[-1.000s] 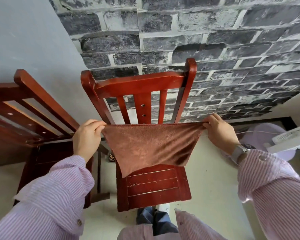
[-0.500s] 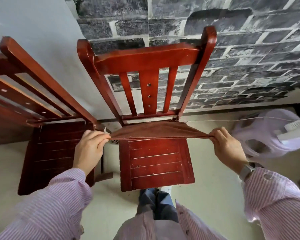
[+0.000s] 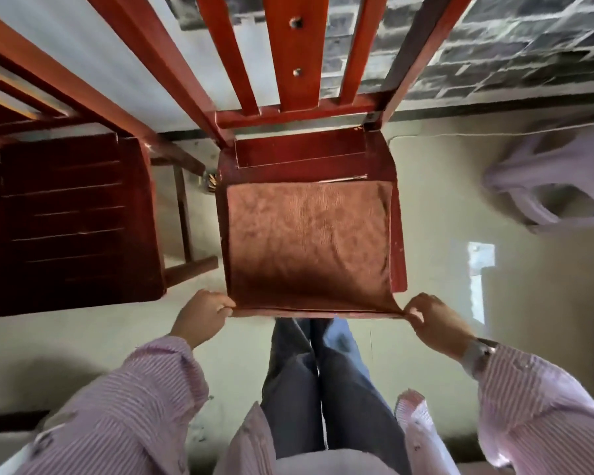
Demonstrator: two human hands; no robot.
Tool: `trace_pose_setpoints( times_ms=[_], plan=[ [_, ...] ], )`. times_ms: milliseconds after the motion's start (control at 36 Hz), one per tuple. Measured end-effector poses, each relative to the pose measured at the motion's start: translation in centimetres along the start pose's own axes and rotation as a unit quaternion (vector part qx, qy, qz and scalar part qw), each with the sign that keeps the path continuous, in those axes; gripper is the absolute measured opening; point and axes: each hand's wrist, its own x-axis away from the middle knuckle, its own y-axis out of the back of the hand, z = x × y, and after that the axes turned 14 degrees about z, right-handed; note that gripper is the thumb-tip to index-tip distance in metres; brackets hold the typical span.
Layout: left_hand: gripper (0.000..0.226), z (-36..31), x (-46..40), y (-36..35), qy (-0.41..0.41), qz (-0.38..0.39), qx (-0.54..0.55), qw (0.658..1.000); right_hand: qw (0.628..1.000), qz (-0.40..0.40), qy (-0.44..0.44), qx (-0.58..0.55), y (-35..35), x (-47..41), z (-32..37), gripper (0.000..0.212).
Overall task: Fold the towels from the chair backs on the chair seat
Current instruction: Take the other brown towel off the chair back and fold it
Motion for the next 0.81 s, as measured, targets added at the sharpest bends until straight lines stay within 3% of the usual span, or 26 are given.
trace_pose_setpoints(
  times_ms=[111, 222, 306, 417, 472, 722, 806],
  plan=[
    [0.021, -0.8, -2.4, 1.7, 0.025, -0.02, 0.145, 0.989, 0.987, -0.039, -0.007, -0.154, 1.6, -1.8, 0.6, 0.016],
    [0.014, -1.6, -4.1, 4.5, 0.007, -0.063, 0.293, 0.954, 0.91, -0.1, 0.011, -0.402, 4.6, -4.1, 2.0, 0.005],
    [0.017, -2.2, -5.6, 6.2, -0.008, -0.092, 0.394, 0.914, 0.864, -0.134, 0.032, -0.485, 6.7, -6.4, 3.2, 0.015],
    [0.015, -2.9, -8.6, 8.0, 0.001, -0.149, 0.47, 0.87, 0.831, -0.162, 0.038, -0.53, 9.4, -9.5, 5.0, 0.01],
    [0.011, -2.5, -10.5, 8.7, 0.005, -0.182, 0.473, 0.862, 0.833, -0.184, 0.034, -0.52, 10.4, -11.4, 5.3, 0.003],
    [0.012, -2.4, -15.6, 9.8, 0.007, -0.24, 0.419, 0.875, 0.857, -0.243, 0.016, -0.454, 12.0, -17.4, 5.7, 0.007],
    [0.021, -2.6, -16.1, 9.9, -0.004, -0.253, 0.362, 0.897, 0.86, -0.24, -0.001, -0.45, 12.0, -18.4, 5.4, 0.012]
  ],
)
